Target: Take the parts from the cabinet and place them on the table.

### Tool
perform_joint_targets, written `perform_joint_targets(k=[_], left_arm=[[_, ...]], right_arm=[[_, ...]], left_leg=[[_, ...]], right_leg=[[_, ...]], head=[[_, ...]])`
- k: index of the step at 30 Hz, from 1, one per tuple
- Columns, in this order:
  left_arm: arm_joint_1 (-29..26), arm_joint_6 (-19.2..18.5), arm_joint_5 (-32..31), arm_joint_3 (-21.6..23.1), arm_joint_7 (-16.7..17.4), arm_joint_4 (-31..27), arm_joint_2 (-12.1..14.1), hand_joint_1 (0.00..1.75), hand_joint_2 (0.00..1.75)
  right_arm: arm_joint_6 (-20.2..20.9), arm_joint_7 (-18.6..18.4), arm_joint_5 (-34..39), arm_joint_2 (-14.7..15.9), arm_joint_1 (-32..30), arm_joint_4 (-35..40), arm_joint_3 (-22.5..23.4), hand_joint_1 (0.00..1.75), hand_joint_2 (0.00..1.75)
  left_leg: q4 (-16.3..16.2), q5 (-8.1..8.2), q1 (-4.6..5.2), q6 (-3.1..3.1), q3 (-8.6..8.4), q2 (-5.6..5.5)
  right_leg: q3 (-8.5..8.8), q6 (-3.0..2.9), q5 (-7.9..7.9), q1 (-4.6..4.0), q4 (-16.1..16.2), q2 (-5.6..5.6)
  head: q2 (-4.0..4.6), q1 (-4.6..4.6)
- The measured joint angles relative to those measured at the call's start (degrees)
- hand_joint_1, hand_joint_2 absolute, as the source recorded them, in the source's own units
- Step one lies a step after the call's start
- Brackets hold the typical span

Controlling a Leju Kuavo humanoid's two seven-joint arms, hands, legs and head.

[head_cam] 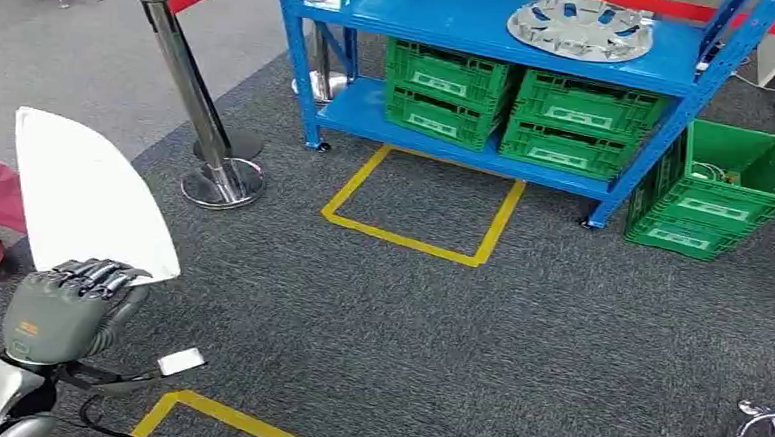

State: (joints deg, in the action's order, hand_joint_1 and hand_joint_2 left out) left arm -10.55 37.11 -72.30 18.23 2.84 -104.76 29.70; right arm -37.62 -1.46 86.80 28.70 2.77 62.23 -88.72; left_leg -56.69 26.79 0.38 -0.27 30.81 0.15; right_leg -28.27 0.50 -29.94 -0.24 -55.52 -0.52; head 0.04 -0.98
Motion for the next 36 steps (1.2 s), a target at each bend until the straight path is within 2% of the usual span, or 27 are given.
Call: perform_joint_targets(k=[5, 32, 33, 34, 35, 36], left_arm=[[0.0, 0.0, 0.1, -0.1, -0.5, 0.0, 0.0, 1.64, 1.75], [0.3, 0.0, 0.8, -1.1, -1.5, 0.1, -0.3, 1.64, 1.75], [0.4, 0.0, 0.8, -1.2, -1.5, 0.1, -0.3, 1.64, 1.75], [0.4, 0.0, 0.8, -1.2, -1.5, 0.1, -0.3, 1.64, 1.75], [0.5, 0.0, 0.8, -1.3, -1.5, 0.1, -0.2, 1.64, 1.75], [0.6, 0.0, 0.8, -1.3, -1.5, 0.1, -0.2, 1.64, 1.75]], right_arm=[[0.2, 0.0, -0.7, -0.1, 0.0, -0.3, 0.0, 0.0, 0.0], [2.4, 0.0, -0.8, -1.3, 0.2, -2.8, 0.0, 0.0, 0.0], [2.4, 0.0, -0.8, -1.5, 0.2, -2.8, 0.0, 0.0, 0.0], [2.4, 0.0, -0.8, -1.6, 0.2, -2.9, 0.0, 0.0, 0.0], [2.4, 0.0, -0.8, -1.6, 0.2, -2.9, 0.0, 0.0, 0.0], [2.4, 0.0, -0.8, -1.6, 0.2, -2.9, 0.0, 0.0, 0.0]], left_leg=[[0.0, -0.11, 0.03, -0.16, 0.07, 0.0], [0.0, -0.19, -0.03, -0.18, 0.11, 0.0], [-0.4, -0.17, 0.32, -0.68, 0.17, -0.01], [0.1, -0.76, 0.23, -1.33, 0.19, 0.01], [1.4, -1.62, -0.49, -1.72, -0.03, 0.19], [1.9, -1.99, -0.39, -1.86, 0.01, 0.35]], right_leg=[[-0.09, 0.18, 0.12, 0.08, 0.0, 0.0], [-0.12, 0.18, 0.18, 0.02, 0.0, 0.0], [0.22, 0.82, 0.66, 0.29, 0.5, -0.09], [0.65, 1.29, 1.01, 0.23, 0.6, -0.05], [0.34, 1.37, 0.47, 0.09, 0.3, 0.02], [-0.67, 1.57, -0.93, 0.12, -0.7, 0.3]], head=[[0.0, -0.02], [0.0, 0.0], [0.0, -0.02], [0.0, -0.09], [0.0, -0.04], [0.02, 0.0]])
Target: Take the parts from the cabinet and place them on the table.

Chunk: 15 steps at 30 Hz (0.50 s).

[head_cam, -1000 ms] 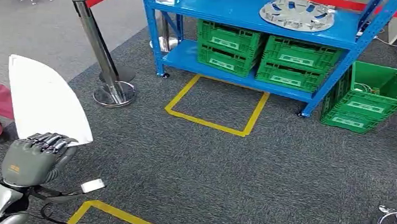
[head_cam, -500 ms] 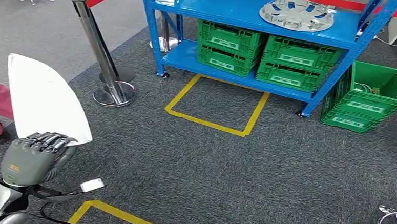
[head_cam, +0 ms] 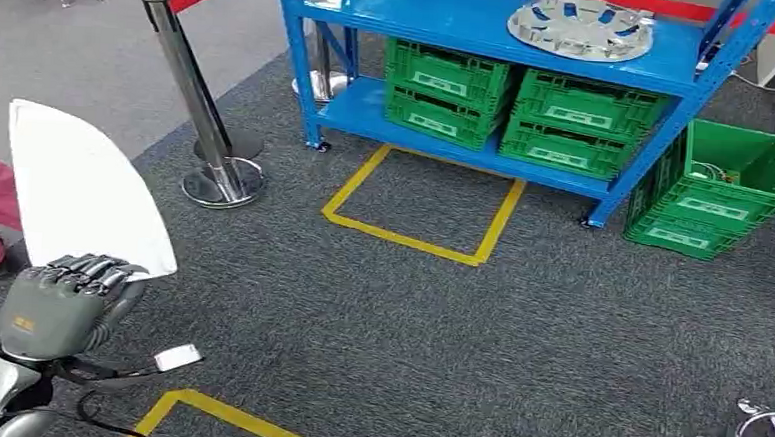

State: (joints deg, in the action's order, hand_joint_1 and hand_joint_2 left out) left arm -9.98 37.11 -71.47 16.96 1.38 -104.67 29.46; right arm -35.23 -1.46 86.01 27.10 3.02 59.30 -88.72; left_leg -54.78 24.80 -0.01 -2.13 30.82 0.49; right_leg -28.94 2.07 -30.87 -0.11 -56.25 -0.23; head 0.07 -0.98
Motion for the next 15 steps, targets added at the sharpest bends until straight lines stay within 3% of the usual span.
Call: perform_joint_targets(k=[1, 3, 4, 5, 6, 8, 9, 13, 14, 15], left_arm=[[0.1, 0.0, 0.0, 0.0, 0.0, 0.0, 0.0, 1.64, 1.75], [0.0, 0.0, 0.0, 0.0, 0.0, 0.1, -0.2, 1.64, 1.75], [0.0, 0.0, 0.0, 0.0, 0.0, 0.1, -0.3, 1.64, 1.75], [0.0, 0.0, 0.0, 0.1, 0.0, 0.1, -0.3, 1.64, 1.75], [0.0, 0.0, 0.0, 0.1, 0.0, 0.2, -0.4, 1.64, 1.75], [0.0, 0.0, 0.0, 0.1, 0.0, 0.2, -0.5, 1.64, 1.75], [0.0, 0.0, 0.0, 0.1, 0.0, 0.2, -0.5, 1.64, 1.75], [0.1, 0.0, 0.0, 0.0, 0.0, 0.2, -0.5, 1.64, 1.75], [0.0, 0.0, 0.0, 0.0, 0.0, 0.2, -0.4, 1.64, 1.75], [-0.1, 0.0, 0.0, 0.0, -0.1, 0.2, -0.4, 1.64, 1.75]], right_arm=[[0.0, 0.0, 0.0, 0.0, 0.0, 0.0, 0.0, 0.0, 0.0], [0.0, 0.0, 0.0, 0.0, 0.0, -0.1, 0.0, 0.0, 0.0], [0.0, 0.0, 0.0, 0.0, 0.0, -0.2, 0.0, 0.0, 0.0], [0.0, 0.0, 0.0, 0.0, 0.0, -0.2, 0.0, 0.0, 0.0], [0.0, 0.0, 0.0, 0.0, -0.1, -0.3, 0.0, 0.0, 0.0], [0.0, 0.0, 0.0, 0.0, 0.0, -0.3, 0.0, 0.0, 0.0], [0.0, 0.0, 0.0, 0.0, 0.1, -0.4, 0.0, 0.0, 0.0], [0.0, 0.0, 0.0, 0.0, 0.2, -0.5, 0.0, 0.0, 0.0], [0.0, 0.0, 0.0, 0.0, 0.2, -0.5, 0.0, 0.0, 0.0], [0.1, 0.0, 0.1, -0.1, 0.4, -0.5, -0.1, 0.0, 0.0]], left_leg=[[0.0, -0.2, -0.12, -0.23, 0.25, 0.03], [0.0, -0.41, -0.18, -0.03, 0.91, 0.05], [-0.1, -0.61, -0.18, 0.11, 1.23, 0.05], [-0.1, -0.83, -0.23, 0.33, 1.5, 0.05], [-0.1, -1.04, -0.35, 0.56, 1.72, 0.04], [-0.3, -1.47, -0.53, 1.13, 2.12, 0.0], [-0.5, -1.67, -0.55, 1.44, 2.18, 0.0], [-0.5, -2.84, -0.86, 3.23, 2.5, -0.09], [-0.5, -3.21, -0.89, 3.65, 2.81, -0.25], [-1.7, -1.34, -1.05, 3.75, 3.68, -0.36]], right_leg=[[-1.31, 0.12, -2.33, 0.11, -3.2, 0.13], [-5.5, 0.62, -6.63, 0.45, -12.7, 0.14], [-7.03, 0.85, -7.58, 0.71, -16.0, 0.14], [-6.99, 1.0, -6.96, 0.87, -16.3, 0.12], [-5.32, 1.11, -5.11, 0.98, -13.6, 0.11], [0.3, 1.14, -0.52, 1.14, -3.3, 0.09], [3.04, 0.93, 0.08, 1.19, 1.6, 0.1], [2.3, -1.0, 0.84, 0.22, 1.8, 0.39], [1.81, -1.63, 1.76, 0.38, 2.3, 0.23], [1.57, -2.14, 2.47, 0.63, 2.4, -0.11]], head=[[-0.02, 0.02], [-0.02, 0.09], [-0.02, 0.11], [-0.02, 0.06], [-0.02, 0.11], [-0.02, 0.11], [-0.02, 0.11], [-0.02, -0.09], [0.0, 0.0], [-0.02, -0.13]])
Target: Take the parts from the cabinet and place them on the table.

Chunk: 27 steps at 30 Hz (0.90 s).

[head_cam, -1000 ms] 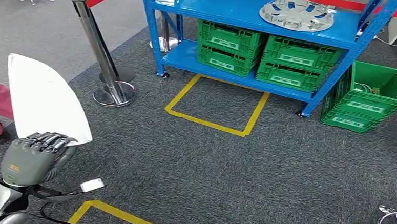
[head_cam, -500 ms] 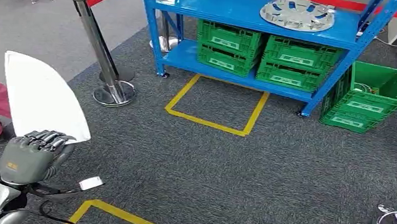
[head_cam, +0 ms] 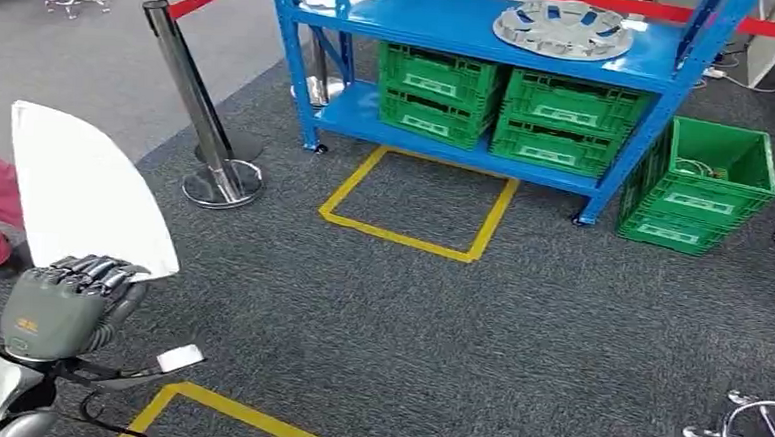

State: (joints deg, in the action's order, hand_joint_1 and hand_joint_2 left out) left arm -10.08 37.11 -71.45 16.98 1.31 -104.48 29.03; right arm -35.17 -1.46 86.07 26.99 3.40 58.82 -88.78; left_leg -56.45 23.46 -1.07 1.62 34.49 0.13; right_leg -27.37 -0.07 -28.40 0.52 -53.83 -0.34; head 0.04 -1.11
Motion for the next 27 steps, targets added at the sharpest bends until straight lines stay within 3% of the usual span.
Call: perform_joint_targets(k=[1, 3, 4, 5, 6, 8, 9, 10, 11, 13, 14, 15, 16, 18, 19, 20, 21, 22, 24, 25, 26, 27], left_arm=[[0.0, 0.0, 0.0, 0.0, 0.0, 0.0, 0.0, 1.64, 1.75], [0.0, 0.0, 0.0, 0.0, 0.0, 0.0, 0.0, 1.64, 1.75], [-0.1, 0.0, 0.0, 0.0, 0.0, 0.1, 0.0, 1.64, 1.75], [-0.1, 0.0, 0.0, 0.0, 0.0, 0.1, 0.0, 1.64, 1.75], [-0.1, 0.0, 0.0, 0.0, 0.0, 0.2, 0.0, 1.64, 1.75], [-0.1, 0.0, 0.0, 0.0, 0.0, 0.2, 0.0, 1.64, 1.75], [0.0, 0.0, 0.0, 0.0, 0.0, 0.2, 0.0, 1.64, 1.75], [0.2, 0.0, 0.0, 0.1, 0.0, 0.2, 0.0, 1.64, 1.75], [0.0, 0.0, 0.0, 0.0, 0.0, 0.2, 0.0, 1.64, 1.75], [-0.2, 0.0, 0.0, 0.1, 0.0, 0.2, 0.0, 1.64, 1.75], [-0.1, 0.0, 0.0, 0.1, 0.0, 0.3, 0.0, 1.64, 1.75], [0.0, 0.0, 0.0, 0.0, 0.0, 0.3, 0.0, 1.64, 1.75], [0.0, 0.0, 0.0, 0.1, 0.0, 0.2, 0.0, 1.64, 1.75], [0.0, 0.0, 0.0, 0.1, 0.0, 0.3, 0.0, 1.64, 1.75], [-0.1, 0.0, 0.0, 0.1, 0.0, 0.3, 0.0, 1.64, 1.75], [-0.1, 0.0, 0.0, 0.2, 0.0, 0.3, 0.0, 1.64, 1.75], [-0.1, 0.0, 0.0, 0.3, 0.0, 0.3, 0.0, 1.64, 1.75], [-0.1, 0.0, 0.0, 0.3, 0.0, 0.3, 0.0, 1.64, 1.75], [0.0, 0.0, 0.0, 0.3, 0.0, 0.3, 0.0, 1.64, 1.75], [0.0, 0.0, 0.0, 0.4, 0.1, 0.3, 0.0, 1.64, 1.75], [0.1, 0.0, 0.0, 0.4, 0.3, 0.3, 0.1, 1.64, 1.75], [0.1, 0.0, 0.1, 0.5, 0.5, 0.3, 0.1, 1.64, 1.75]], right_arm=[[0.0, 0.0, 0.0, 0.0, 0.0, 0.0, 0.0, 0.0, 0.0], [0.0, 0.0, 0.0, 0.0, 0.0, -0.1, 0.0, 0.0, 0.0], [0.0, 0.0, 0.0, -0.1, 0.0, -0.1, 0.0, 0.0, 0.0], [0.0, 0.0, 0.0, -0.1, 0.0, -0.1, 0.0, 0.0, 0.0], [0.0, 0.0, 0.0, -0.1, 0.0, -0.1, 0.0, 0.0, 0.0], [0.0, 0.0, 0.0, -0.2, 0.0, -0.1, 0.0, 0.0, 0.0], [0.0, 0.0, 0.0, -0.2, 0.0, -0.1, 0.0, 0.0, 0.0], [-0.1, 0.0, 0.0, 0.1, 0.1, -0.2, 0.0, 0.0, 0.0], [-0.1, 0.0, 0.0, 0.0, 0.2, -0.2, 0.0, 0.0, 0.0], [-0.1, 0.0, 0.0, -0.1, 0.0, -0.2, 0.0, 0.0, 0.0], [-0.1, 0.0, 0.0, -0.1, -0.2, -0.2, -0.1, 0.0, 0.0], [-0.1, 0.0, 0.0, -0.2, -0.2, -0.2, -0.1, 0.0, 0.0], [-0.1, 0.0, 0.0, -0.2, -0.3, -0.2, -0.2, 0.0, 0.0], [-0.2, 0.0, 0.0, -0.2, -0.3, -0.2, -0.2, 0.0, 0.0], [-0.2, 0.0, -0.1, -0.2, -0.3, -0.2, -0.2, 0.0, 0.0], [-0.2, 0.0, -0.1, -0.2, -0.3, -0.2, -0.2, 0.0, 0.0], [-0.2, 0.0, -0.2, -0.2, -0.3, -0.2, -0.2, 0.0, 0.0], [-0.3, 0.0, -0.2, -0.2, -0.3, -0.2, -0.2, 0.0, 0.0], [-0.4, 0.0, -0.4, -0.2, -0.2, -0.2, -0.2, 0.0, 0.0], [-0.5, 0.0, -0.6, 0.0, 0.0, -0.3, -0.2, 0.0, 0.0], [-0.5, 0.0, -0.9, 0.0, 0.1, -0.3, -0.2, 0.0, 0.0], [-0.5, 0.1, -1.1, 0.0, 0.1, -0.3, -0.2, 0.0, 0.0]], left_leg=[[-3.2, 3.83, -0.04, 0.15, 1.19, -0.01], [-12.5, 10.0, -0.12, 0.62, 3.87, -0.01], [-16.0, 11.69, -0.15, 0.81, 4.52, -0.01], [-16.9, 12.0, -0.24, 0.99, 3.94, -0.01], [-15.4, 11.18, -0.45, 1.11, 2.17, 0.0], [-6.1, 7.84, -1.14, 1.63, -4.7, 0.0], [-1.2, 7.25, -1.67, 2.22, -8.19, -0.07], [0.1, 8.17, -1.01, 2.06, -8.1, -0.78], [-0.3, 7.52, -0.96, 0.56, -7.48, -1.02], [-0.7, 6.94, -0.41, -0.54, -6.9, -0.89], [-0.5, 6.3, -0.38, -1.37, -6.42, -0.75], [-0.4, 5.87, -0.36, -2.04, -5.87, -0.51], [-0.4, 5.46, -0.18, -2.62, -5.28, -0.48], [-0.4, 4.46, 0.36, -3.16, -3.95, -0.44], [-0.4, 4.0, 0.67, -3.29, -3.3, -0.42], [-0.5, 3.61, 0.96, -3.42, -2.72, -0.42], [-0.5, 3.3, 1.19, -3.5, -2.36, -0.42], [-0.5, 3.08, 1.43, -3.58, -2.17, -0.42], [-0.5, 2.83, 1.8, -3.61, -2.2, -0.41], [-0.5, 2.61, 1.94, -3.46, -2.06, -0.29], [-0.5, 2.31, 1.9, -3.16, -1.87, -0.27], [-0.6, 2.12, 1.84, -2.89, -1.76, -0.27]], right_leg=[[-0.56, -0.5, 0.58, 0.0, 0.0, -0.03], [-2.1, -0.49, 1.66, -0.04, -0.2, -0.11], [-2.93, -0.38, 2.17, -0.04, -0.4, -0.12], [-3.73, -0.16, 2.62, -0.01, -0.6, -0.13], [-4.46, 0.1, 2.92, 0.06, -0.9, -0.12], [-5.83, 0.72, 3.43, 0.46, -1.9, -0.05], [-6.4, 1.18, 3.58, 0.49, -2.7, 0.0], [-7.27, 1.68, 3.65, 0.14, -3.4, 0.21], [-7.51, 2.08, 4.13, 0.18, -3.5, 0.23], [-7.58, 2.89, 5.19, 0.68, -2.7, 0.31], [-7.87, 3.36, 5.64, 0.92, -2.6, 0.36], [-8.81, 3.45, 4.63, 1.1, -3.2, 0.32], [-9.8, 3.32, 1.68, 1.08, -5.3, 0.23], [-12.98, 3.07, -4.95, 0.83, -15.0, 0.26], [-14.01, 2.81, -6.75, 0.62, -18.9, 0.27], [-14.12, 2.45, -7.12, 0.36, -21.0, 0.28], [-12.83, 2.02, -6.25, -0.02, -20.4, 0.29], [-10.06, 1.51, -4.58, -0.44, -17.2, 0.3], [-2.63, 0.0, -1.25, -1.5, -6.5, 0.35], [-0.44, -1.14, -2.46, -1.84, -2.7, 0.13], [0.4, -0.88, -2.11, -1.83, -1.9, -0.01], [-0.24, -0.89, -2.07, -1.97, -1.7, 0.07]], head=[[0.02, -0.39], [0.0, -0.59], [0.02, -0.66], [0.0, -0.66], [0.0, -0.66], [0.0, -0.63], [0.0, -0.68], [0.0, -0.92], [0.0, -0.5], [0.0, -0.55], [0.02, -0.51], [0.0, -0.41], [0.0, -0.26], [0.0, 0.0], [0.0, -0.02], [0.0, -0.04], [0.0, -0.06], [0.0, -0.04], [0.0, -0.02], [0.0, -0.17], [0.0, -0.11], [0.0, 0.0]])
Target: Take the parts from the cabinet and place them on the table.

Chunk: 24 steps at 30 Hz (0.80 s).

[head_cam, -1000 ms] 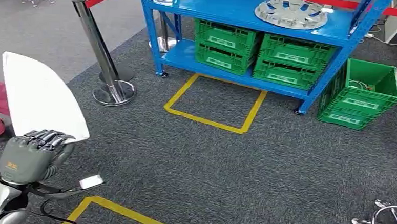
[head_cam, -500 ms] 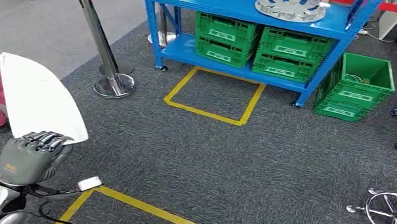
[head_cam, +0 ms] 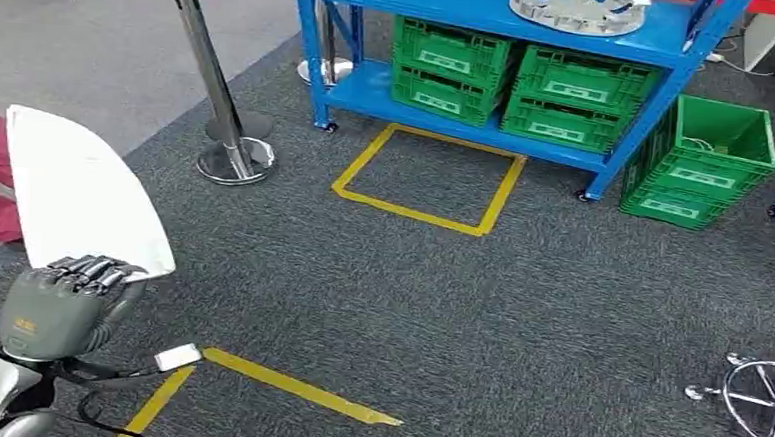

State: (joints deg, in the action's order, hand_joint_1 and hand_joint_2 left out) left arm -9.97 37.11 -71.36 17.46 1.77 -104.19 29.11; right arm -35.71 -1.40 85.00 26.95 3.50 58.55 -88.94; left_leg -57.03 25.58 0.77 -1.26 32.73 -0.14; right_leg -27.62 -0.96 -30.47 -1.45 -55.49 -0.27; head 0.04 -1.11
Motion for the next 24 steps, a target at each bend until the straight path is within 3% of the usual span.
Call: perform_joint_targets(k=[1, 2, 4, 9, 24], left_arm=[[0.0, 0.0, 0.3, 0.1, 0.2, 0.0, 0.0, 1.64, 1.75], [0.0, 0.0, 0.5, 0.2, 0.3, 0.0, 0.2, 1.64, 1.75], [0.0, 0.0, 0.5, 0.3, 0.4, 0.0, 0.4, 1.64, 1.75], [0.0, 0.0, 1.5, 0.6, 0.6, 0.0, 0.5, 1.64, 1.75], [0.1, 0.0, 2.2, 0.9, 1.0, 0.0, 0.4, 1.64, 1.75]], right_arm=[[0.0, 0.0, -0.2, 0.0, 0.0, 0.0, 0.0, 0.0, 0.0], [0.0, 0.0, -0.4, 0.0, 0.0, 0.0, 0.0, 0.0, 0.0], [0.0, -0.3, -0.9, 0.0, -0.1, -0.1, 0.0, 0.0, 0.0], [0.0, -0.3, -2.1, -0.2, -0.1, -0.2, 0.0, 0.0, 0.0], [-0.8, -0.3, -3.9, -0.2, -0.1, -0.2, 0.0, 0.0, 0.0]], left_leg=[[-0.1, 0.13, 0.06, 0.04, 0.08, 0.01], [-0.1, 0.29, 0.09, -1.03, 0.15, 0.02], [-0.1, -0.04, -0.03, -0.31, 0.15, 0.02], [-0.1, -0.51, -0.13, 0.02, 0.23, 0.01], [-0.1, -0.49, -0.21, 0.1, 0.45, 0.02]], right_leg=[[-0.21, 0.32, 0.07, 0.09, 0.4, -0.02], [-0.23, 1.79, 0.0, 0.17, 0.6, 0.03], [-0.28, 1.35, 0.1, 0.05, 0.5, 0.02], [-0.55, 1.0, 0.32, -0.06, 0.1, -0.05], [-0.75, 0.79, 0.2, -0.08, 0.0, -0.04]], head=[[0.0, -0.11], [0.0, -0.11], [0.0, -0.11], [0.0, -0.11], [0.0, -0.09]])
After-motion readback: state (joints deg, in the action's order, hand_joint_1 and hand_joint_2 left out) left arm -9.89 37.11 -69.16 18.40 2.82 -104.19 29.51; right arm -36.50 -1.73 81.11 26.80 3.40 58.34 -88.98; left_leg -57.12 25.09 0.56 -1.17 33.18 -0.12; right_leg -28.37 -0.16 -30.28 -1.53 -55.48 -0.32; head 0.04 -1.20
